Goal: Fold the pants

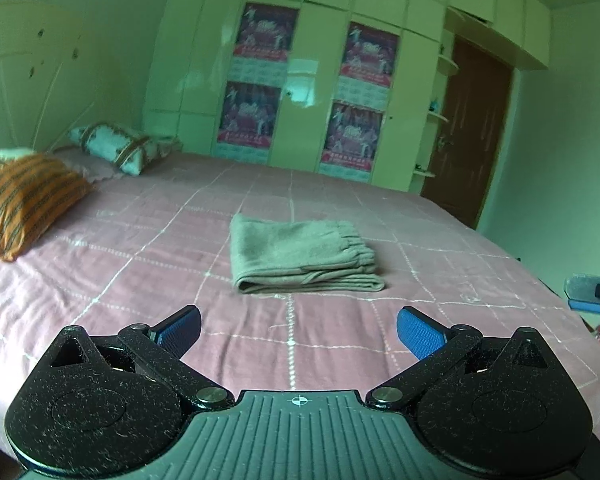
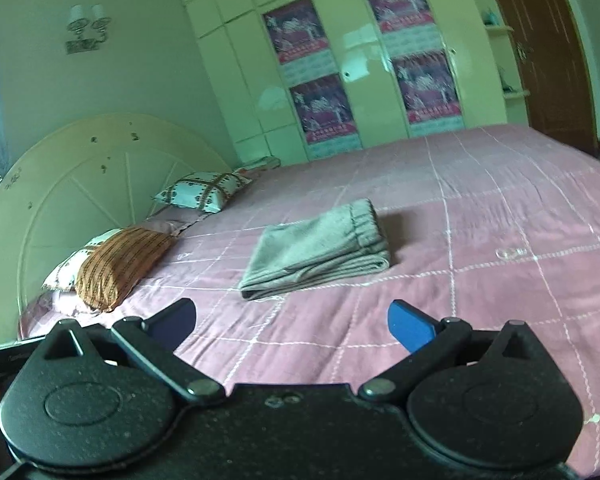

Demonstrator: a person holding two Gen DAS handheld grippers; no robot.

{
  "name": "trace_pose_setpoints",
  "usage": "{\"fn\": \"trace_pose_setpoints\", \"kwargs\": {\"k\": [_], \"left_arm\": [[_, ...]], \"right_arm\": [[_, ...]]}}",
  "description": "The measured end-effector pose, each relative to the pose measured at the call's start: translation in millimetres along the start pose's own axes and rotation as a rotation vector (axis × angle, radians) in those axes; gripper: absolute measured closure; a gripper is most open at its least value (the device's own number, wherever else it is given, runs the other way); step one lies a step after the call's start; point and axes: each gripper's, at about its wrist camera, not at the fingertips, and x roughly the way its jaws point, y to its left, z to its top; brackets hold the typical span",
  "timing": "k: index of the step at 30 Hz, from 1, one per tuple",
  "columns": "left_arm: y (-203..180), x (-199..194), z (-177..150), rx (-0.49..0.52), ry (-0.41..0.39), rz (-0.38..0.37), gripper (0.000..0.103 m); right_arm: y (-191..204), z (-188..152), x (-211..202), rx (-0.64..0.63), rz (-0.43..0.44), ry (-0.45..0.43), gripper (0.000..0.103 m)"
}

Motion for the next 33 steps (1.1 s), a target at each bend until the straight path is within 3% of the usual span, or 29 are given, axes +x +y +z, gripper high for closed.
{"fn": "trace_pose_setpoints", "kwargs": {"k": [5,12,15,22,33], "left_arm": [[-32,-14,7,0.03,-0.041,-0.031,0.0],[-51,-40,3,0.022,-0.077,-0.01,0.0],[-51,-53,3,0.007,-0.076,-0.031,0.0],[-60,-72,7,0.091,-0.094,-0.032,0.0],[-48,-77,14,0.046,-0.117,-0.03,0.0]], "right_arm": [[23,-1,-17,-0.083,-0.003,-0.023,0.006],[37,2,-32,-0.188,-0.1,-0.034,0.006],[34,1,-40,-0.174,-0.096,-0.029,0.006],[32,7,-52,-0.148,-0.118,-0.061,0.006],[46,-5,-44,-0.184,-0.119,-0.036,0.006]]}}
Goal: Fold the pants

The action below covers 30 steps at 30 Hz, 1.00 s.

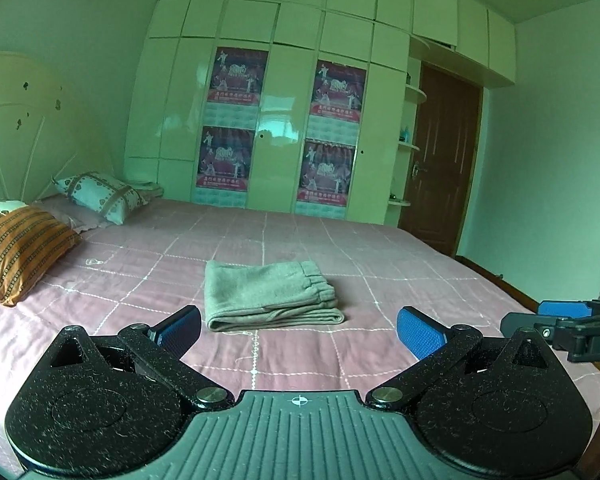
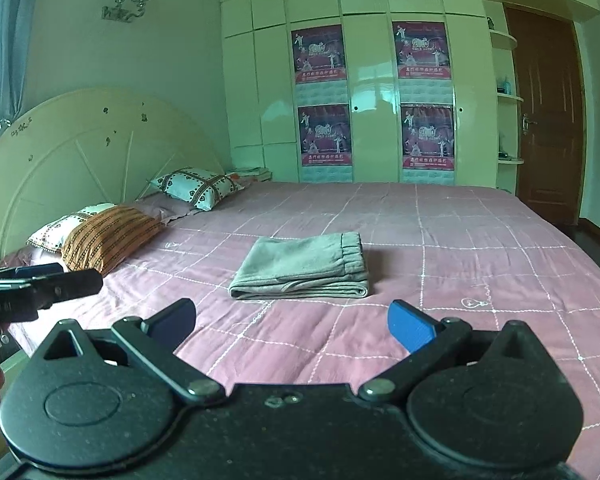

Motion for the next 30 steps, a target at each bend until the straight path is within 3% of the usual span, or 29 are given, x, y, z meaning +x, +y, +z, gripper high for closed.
{"fn": "trace_pose_setpoints", "kwargs": {"k": [30], "left_arm": [[-13,-2,-1,0.029,-0.002,-0.011,0.0]], "right_arm": [[-8,5,-5,0.006,-0.021,-0.019,0.006]]}}
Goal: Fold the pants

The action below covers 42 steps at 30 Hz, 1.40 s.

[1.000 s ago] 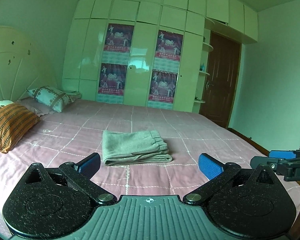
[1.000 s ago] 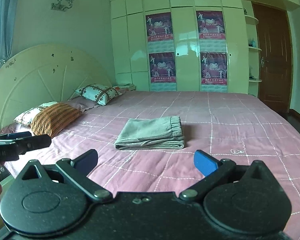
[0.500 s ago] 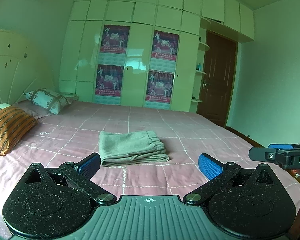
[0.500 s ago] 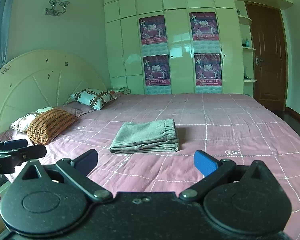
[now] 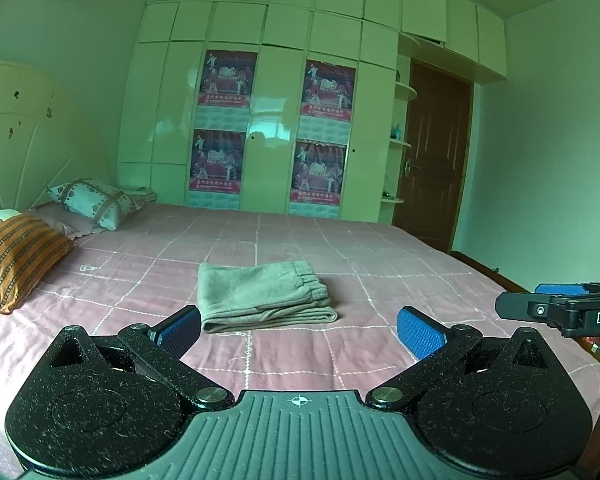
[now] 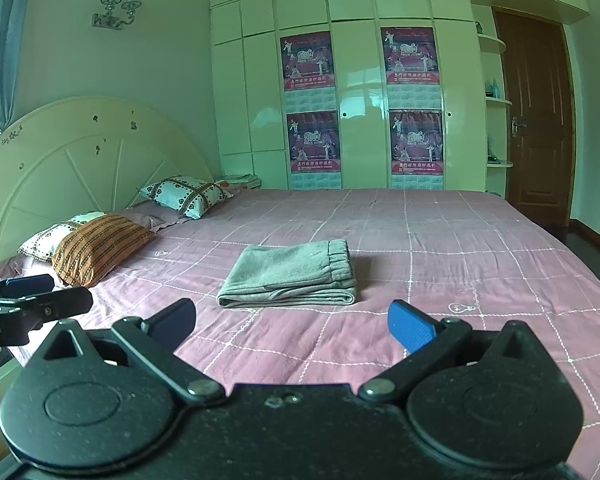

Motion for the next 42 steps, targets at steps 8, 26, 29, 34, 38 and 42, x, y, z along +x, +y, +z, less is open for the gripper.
{"fn": "trace_pose_setpoints", "kwargs": {"k": [8,26,29,34,38,42], "left_arm": [[-1.3,-0.1,1.1,-0.001,-0.003,0.006,0.0],[-1.5,-1.0,1.4,-0.002,-0.01,0.013,0.0],[-0.9,-1.1,1.9,-0.004,-0.007,0.012,0.0],[-1.7,-0.5,1.8,0.005,-0.004,0.016,0.0],[-3.3,0.2,1.9,0.005,-0.001,0.021,0.0],[-3.0,1.0,2.2,0.008,0.0,0.021,0.0]], "right_arm": [[-1.7,0.4,0.0,-0.001,0.001,-0.001,0.006],[-2.4,1.4,-0.5,-0.007,0.009,0.0,0.006],[-2.3,1.3,-0.5,-0.009,0.01,0.0,0.006],[-2.4,1.2,-1.3,-0.011,0.011,0.002,0.006],[-2.4,1.4,-1.6,-0.013,0.012,0.0,0.006],[-3.4,1.4,-1.9,-0.014,0.013,0.001,0.006]]}}
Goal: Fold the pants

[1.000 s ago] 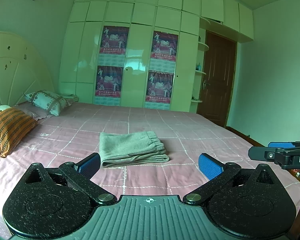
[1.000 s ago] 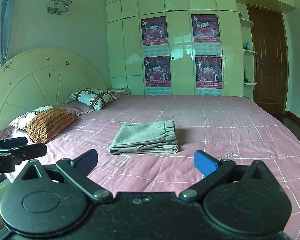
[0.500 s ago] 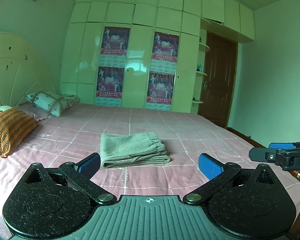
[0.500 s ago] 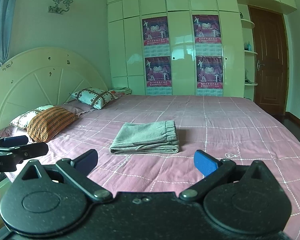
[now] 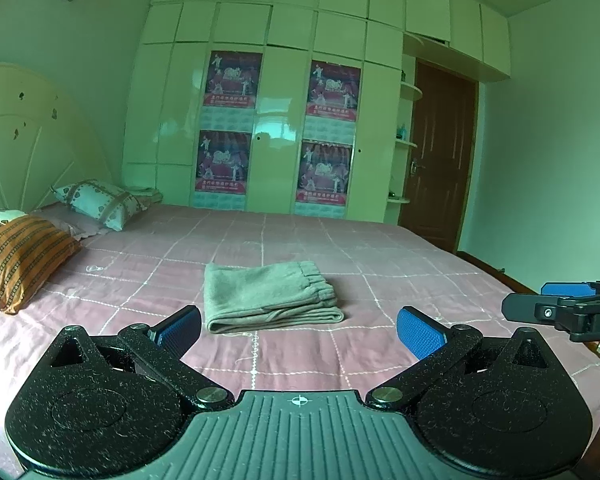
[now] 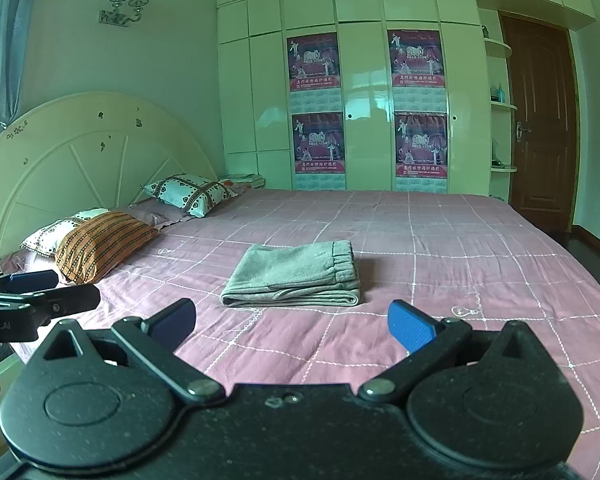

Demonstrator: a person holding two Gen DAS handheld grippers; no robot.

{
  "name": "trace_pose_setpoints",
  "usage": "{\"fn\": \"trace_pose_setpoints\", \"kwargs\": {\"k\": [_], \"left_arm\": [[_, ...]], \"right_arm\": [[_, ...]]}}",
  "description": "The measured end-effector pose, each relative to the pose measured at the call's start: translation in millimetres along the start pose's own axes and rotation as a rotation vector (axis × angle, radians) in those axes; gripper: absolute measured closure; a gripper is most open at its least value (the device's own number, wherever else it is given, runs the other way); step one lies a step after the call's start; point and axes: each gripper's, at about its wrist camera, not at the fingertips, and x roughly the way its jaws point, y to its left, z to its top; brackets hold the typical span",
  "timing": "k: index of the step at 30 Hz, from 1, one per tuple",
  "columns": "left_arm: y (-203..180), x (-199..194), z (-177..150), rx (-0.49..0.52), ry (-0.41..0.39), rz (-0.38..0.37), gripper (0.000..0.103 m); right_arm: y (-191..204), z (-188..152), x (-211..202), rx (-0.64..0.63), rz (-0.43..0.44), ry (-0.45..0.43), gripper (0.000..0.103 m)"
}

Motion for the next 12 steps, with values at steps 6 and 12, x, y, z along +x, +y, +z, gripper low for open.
{"fn": "trace_pose_setpoints", "kwargs": {"k": [6,12], "left_arm": [[-0.9,-2.0,0.6,-0.002,-0.01,-0.002,0.0],[0.2,-2.2,-0.2,-0.011,-0.01,0.005,0.0]], "right_arm": [[0.1,0.1,-0.1,-0.001,-0.001,0.0,0.006],[-0.4,0.0,0.1,-0.001,0.001,0.001,0.006]]}}
